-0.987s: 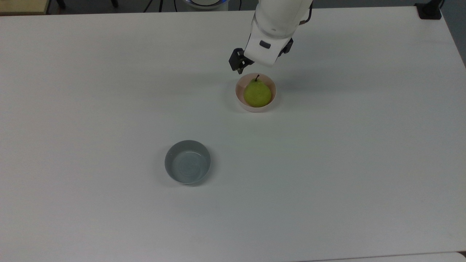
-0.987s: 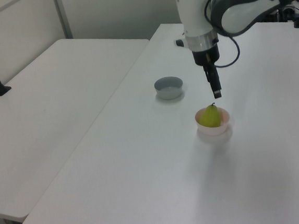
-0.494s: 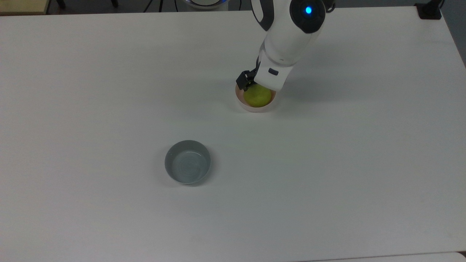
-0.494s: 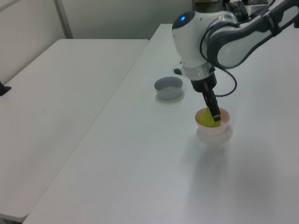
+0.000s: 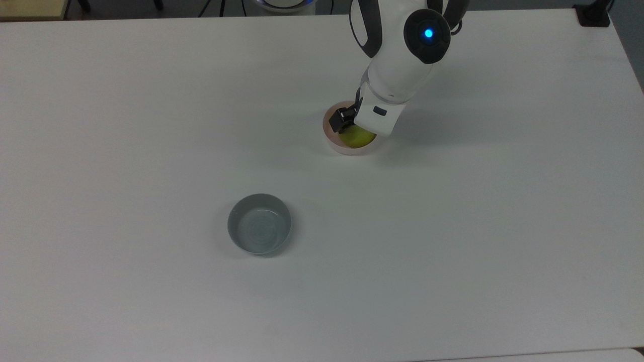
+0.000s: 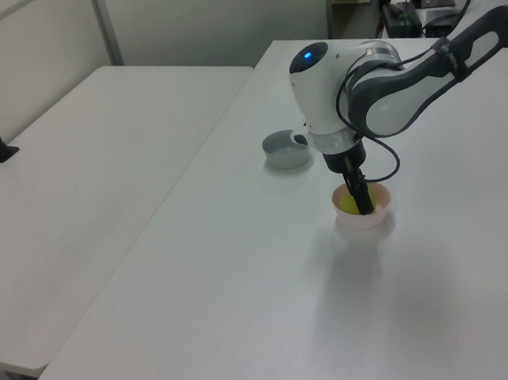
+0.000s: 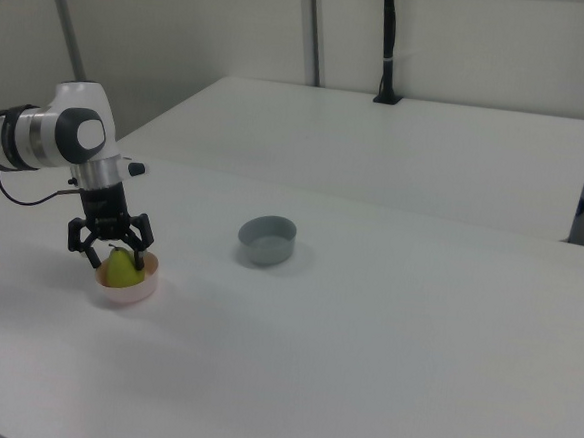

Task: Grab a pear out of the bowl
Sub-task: 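Lower the gripper around the pear and close on it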

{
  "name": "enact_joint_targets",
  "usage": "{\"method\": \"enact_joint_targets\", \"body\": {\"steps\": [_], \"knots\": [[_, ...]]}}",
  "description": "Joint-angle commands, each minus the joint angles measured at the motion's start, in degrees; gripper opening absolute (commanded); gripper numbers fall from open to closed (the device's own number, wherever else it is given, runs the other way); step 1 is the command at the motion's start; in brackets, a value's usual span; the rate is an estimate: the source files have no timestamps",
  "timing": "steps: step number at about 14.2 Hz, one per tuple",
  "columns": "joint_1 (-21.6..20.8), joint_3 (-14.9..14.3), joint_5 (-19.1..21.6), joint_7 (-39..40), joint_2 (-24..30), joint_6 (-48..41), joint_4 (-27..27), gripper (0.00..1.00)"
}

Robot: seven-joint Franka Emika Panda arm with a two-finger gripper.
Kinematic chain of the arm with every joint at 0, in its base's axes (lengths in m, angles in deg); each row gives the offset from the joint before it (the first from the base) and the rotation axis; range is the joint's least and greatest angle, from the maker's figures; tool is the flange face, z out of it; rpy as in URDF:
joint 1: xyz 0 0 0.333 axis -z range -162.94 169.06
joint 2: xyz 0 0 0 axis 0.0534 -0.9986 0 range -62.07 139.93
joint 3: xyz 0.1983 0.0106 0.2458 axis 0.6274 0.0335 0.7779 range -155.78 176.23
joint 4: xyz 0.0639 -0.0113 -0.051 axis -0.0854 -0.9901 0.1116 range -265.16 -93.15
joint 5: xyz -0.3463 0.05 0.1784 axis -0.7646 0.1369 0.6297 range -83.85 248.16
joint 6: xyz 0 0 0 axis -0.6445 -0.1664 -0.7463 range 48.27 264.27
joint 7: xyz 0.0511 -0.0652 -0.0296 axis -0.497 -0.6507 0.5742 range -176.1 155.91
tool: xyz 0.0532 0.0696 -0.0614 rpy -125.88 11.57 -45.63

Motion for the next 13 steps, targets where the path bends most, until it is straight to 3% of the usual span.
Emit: {"method": "enact_joint_targets", "body": {"steps": [1,7,9,11,12,13], "knots": [[0.31,-0.53,-0.81,1.69,-0.15,2.39,-1.16,0.80],[1.19,-1.23,-0.37,3.10,0.72,1.60,-0.80,0.79],[1.19,-1.23,-0.37,3.10,0.64,1.69,-0.80,0.66],[1.28,-1.23,-0.20,3.01,0.64,1.69,-0.80,0.30],[1.28,-1.23,-0.11,3.01,0.72,1.60,-0.72,0.21],[1.28,-1.23,-0.02,2.92,0.99,1.52,-0.72,0.20]]}}
